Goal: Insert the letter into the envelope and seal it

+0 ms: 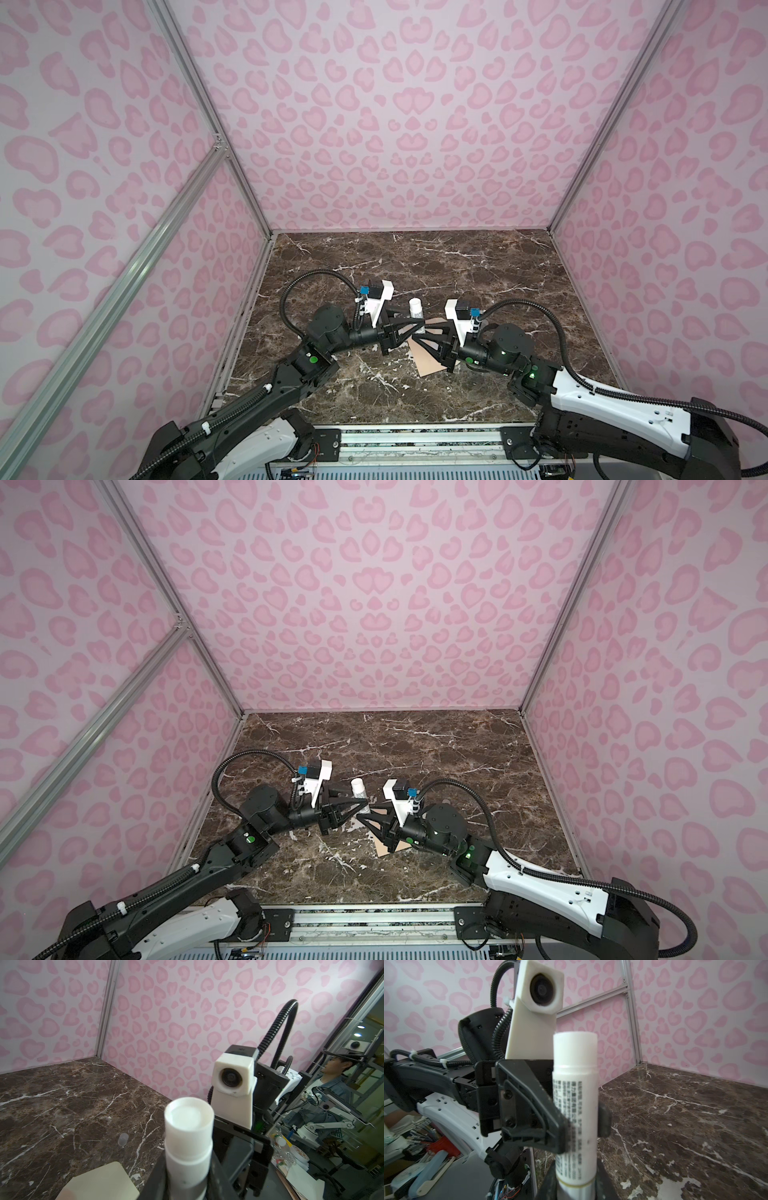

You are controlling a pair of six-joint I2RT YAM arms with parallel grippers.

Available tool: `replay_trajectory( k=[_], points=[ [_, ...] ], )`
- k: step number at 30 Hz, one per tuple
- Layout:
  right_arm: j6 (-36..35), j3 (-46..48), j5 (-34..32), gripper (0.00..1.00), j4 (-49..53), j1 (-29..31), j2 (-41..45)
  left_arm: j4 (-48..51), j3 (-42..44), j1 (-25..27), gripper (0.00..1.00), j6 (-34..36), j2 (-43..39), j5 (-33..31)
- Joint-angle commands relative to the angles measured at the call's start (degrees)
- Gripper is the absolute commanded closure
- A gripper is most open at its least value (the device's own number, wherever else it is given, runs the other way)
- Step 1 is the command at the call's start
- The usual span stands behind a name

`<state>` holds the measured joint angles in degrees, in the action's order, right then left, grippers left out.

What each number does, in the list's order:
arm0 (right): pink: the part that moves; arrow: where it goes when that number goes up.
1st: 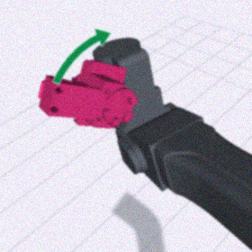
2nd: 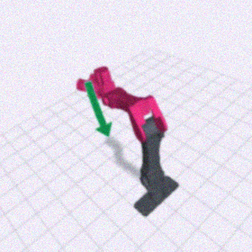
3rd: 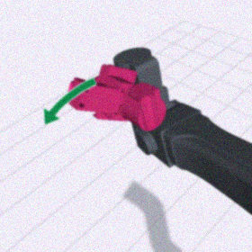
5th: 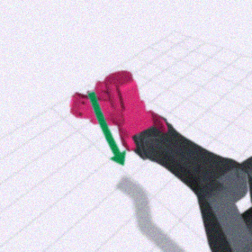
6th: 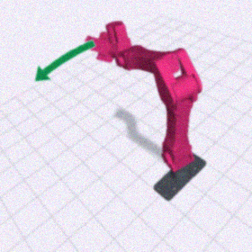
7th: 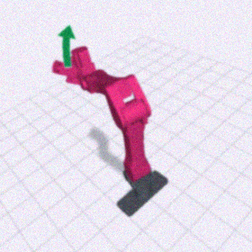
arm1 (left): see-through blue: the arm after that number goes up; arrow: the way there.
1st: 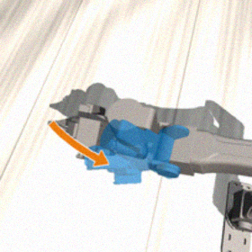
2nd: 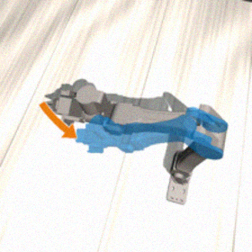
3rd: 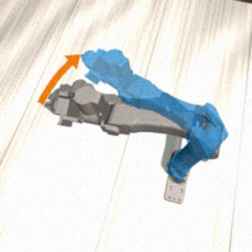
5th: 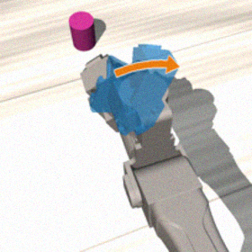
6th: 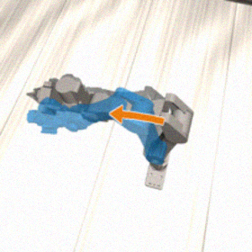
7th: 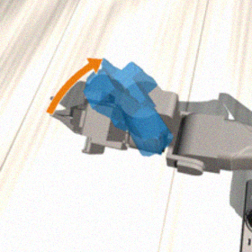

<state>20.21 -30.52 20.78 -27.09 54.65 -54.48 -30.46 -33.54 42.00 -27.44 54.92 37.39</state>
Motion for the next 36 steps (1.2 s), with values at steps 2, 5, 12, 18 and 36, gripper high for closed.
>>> replay_trajectory(
  k=[2, 5, 12, 18, 36],
  points=[
    [-2.4, -1.1, -0.2, 0.78, 0.3, -1.0, 1.6, 2.2, 0.4, 0.1, 0.96, 0.0, -0.5, 6.2],
    [-9.1, 0.0, -6.7, 0.56, 4.1, -0.8, 3.3, 4.8, -0.2, 0.1, 0.96, 1.1, -1.6, -1.6],
    [-18.4, 6.7, -22.3, 0.44, -1.0, 1.1, 4.6, 8.0, -2.4, 0.2, 0.96, 1.7, -5.0, -26.7],
    [-28.1, 8.9, -39.4, 0.42, -17.1, 11.6, -3.6, 2.5, -2.4, 2.7, 0.97, -1.7, -2.9, -34.9],
    [-39.1, 2.7, -55.7, 0.47, -52.1, 15.8, -28.6, 2.4, -5.6, 10.3, 0.96, -4.2, 3.1, -50.2]
  ],
)
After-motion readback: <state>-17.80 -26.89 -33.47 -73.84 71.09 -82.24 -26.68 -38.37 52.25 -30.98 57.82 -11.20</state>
